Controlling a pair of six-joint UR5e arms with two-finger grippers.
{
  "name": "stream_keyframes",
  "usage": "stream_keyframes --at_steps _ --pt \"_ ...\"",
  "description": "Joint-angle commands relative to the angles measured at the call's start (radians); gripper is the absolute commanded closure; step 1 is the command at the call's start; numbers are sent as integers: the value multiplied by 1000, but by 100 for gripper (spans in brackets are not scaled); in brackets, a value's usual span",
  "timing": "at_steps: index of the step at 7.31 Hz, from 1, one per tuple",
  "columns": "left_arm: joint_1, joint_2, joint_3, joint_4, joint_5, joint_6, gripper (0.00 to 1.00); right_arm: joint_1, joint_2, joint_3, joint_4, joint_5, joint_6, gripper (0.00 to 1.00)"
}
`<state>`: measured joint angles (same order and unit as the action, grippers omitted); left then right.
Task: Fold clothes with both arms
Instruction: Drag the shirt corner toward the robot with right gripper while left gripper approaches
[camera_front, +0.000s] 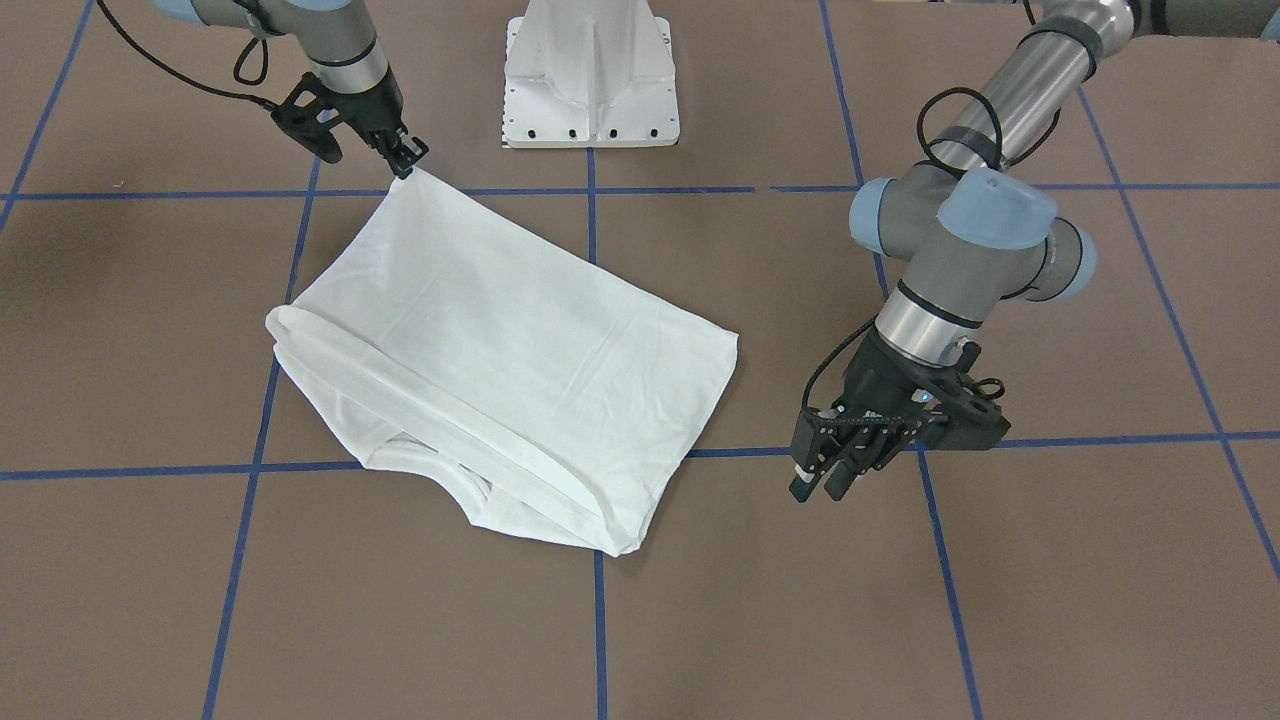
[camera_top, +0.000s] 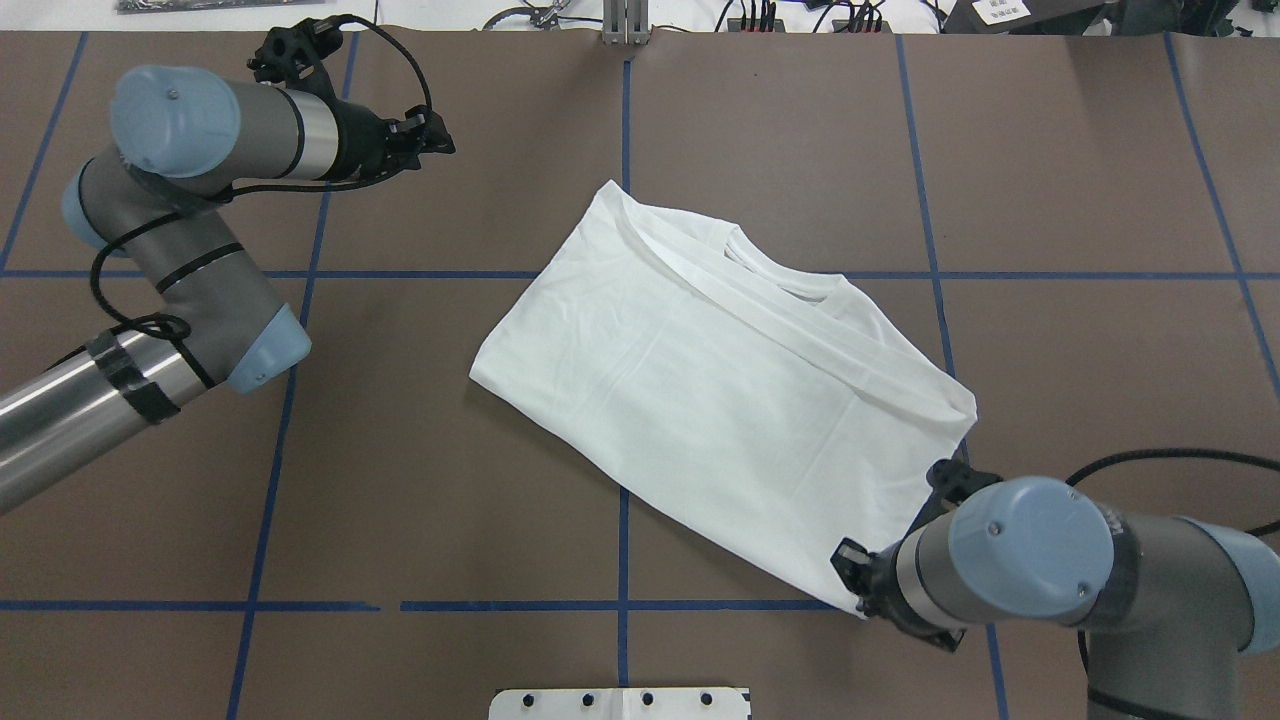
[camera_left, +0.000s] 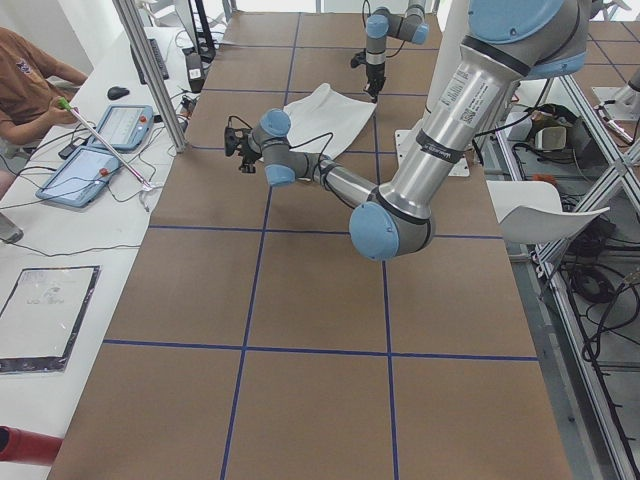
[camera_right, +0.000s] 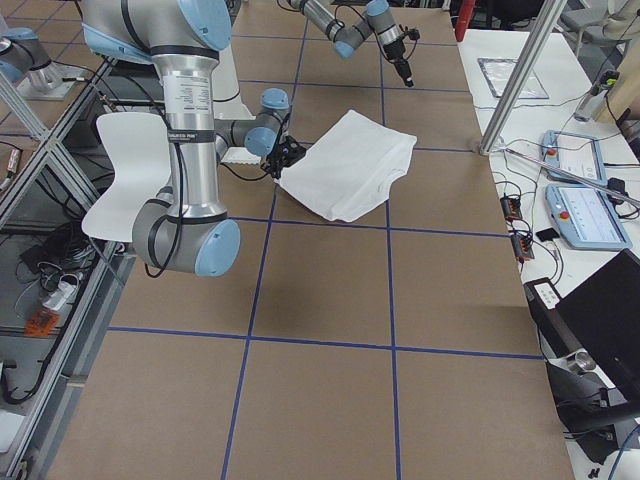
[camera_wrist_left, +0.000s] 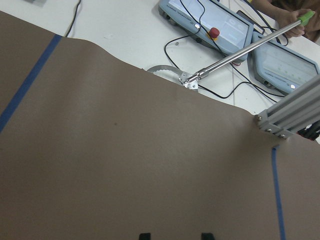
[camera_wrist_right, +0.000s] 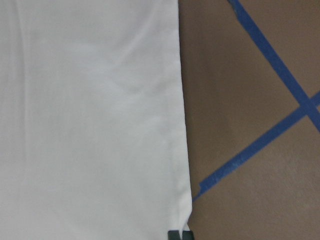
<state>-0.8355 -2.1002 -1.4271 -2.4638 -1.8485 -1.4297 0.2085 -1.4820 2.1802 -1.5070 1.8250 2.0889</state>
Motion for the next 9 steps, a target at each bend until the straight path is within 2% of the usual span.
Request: stream_keyframes --at_steps 1,3,4,5,7,9 --pt "25 94 -148 5 -63 -122 28 -130 -18 59 -16 5 25 100" --pt "154 170 -263 31 -49 -274 28 -178 -27 75 -16 2 39 100" --pt "217 189 -286 39 -16 -334 28 -184 -27 78 -16 2 40 100" --pt "283 207 -286 49 53 -354 28 -187 -27 78 -16 2 40 100" --pt "376 192 -280 130 122 -383 28 -185 -29 78 -16 2 40 100" --pt "398 163 -268 152 129 -385 29 -185 -29 92 -16 2 40 100"
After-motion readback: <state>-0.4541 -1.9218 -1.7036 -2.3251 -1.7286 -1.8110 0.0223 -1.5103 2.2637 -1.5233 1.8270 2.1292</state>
